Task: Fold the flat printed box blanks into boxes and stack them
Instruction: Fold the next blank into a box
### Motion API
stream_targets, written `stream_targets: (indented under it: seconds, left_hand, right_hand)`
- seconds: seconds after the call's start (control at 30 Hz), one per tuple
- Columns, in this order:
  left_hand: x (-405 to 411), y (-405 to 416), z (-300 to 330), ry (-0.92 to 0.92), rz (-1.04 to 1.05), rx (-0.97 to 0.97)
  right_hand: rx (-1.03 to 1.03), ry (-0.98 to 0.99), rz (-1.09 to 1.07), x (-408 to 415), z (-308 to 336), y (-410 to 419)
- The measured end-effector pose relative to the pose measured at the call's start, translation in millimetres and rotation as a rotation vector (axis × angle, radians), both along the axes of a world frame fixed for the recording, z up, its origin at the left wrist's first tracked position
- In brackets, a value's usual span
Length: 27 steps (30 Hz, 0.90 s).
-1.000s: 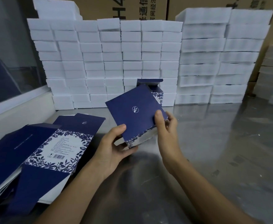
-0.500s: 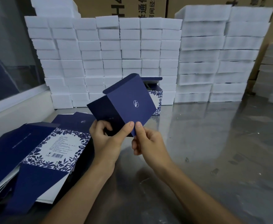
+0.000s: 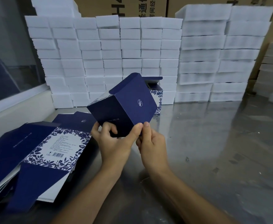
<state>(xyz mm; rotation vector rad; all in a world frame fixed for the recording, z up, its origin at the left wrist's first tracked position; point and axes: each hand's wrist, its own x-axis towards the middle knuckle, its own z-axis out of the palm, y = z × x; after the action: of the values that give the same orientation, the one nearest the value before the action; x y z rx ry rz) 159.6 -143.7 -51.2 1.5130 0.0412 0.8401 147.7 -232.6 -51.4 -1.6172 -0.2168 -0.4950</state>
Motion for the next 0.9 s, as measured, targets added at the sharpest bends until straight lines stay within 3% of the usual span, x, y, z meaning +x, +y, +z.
stream_targets:
  seconds: [0.1,0.27,0.4,0.73,0.9]
  left_hand:
    - [-1.5,3.4,2.9,0.051,-0.061,-0.039]
    - [-3.9,12.9,6.5,0.12,-0.362,-0.209]
    - [-4.4,15.9,8.8,0.135,-0.492,-0.157]
    - [-3.3,24.4,3.1,0.258,-0.522,-0.079]
    - [-1.9,25.6,1.4,0.313,-0.559,-0.098]
  right_hand:
    - [0.017,0.006,0.03,0.2,-0.2,-0.2]
    - [0.076,0.055,0.088,0.4,4.2,-3.6]
    - [0.166,0.096,0.034,2.9,13.2,-14.6]
    - [0.109,0.007,0.063,7.8,8.2,-19.5]
    - [0.19,0.047,0.052,8.0,11.7,-23.3]
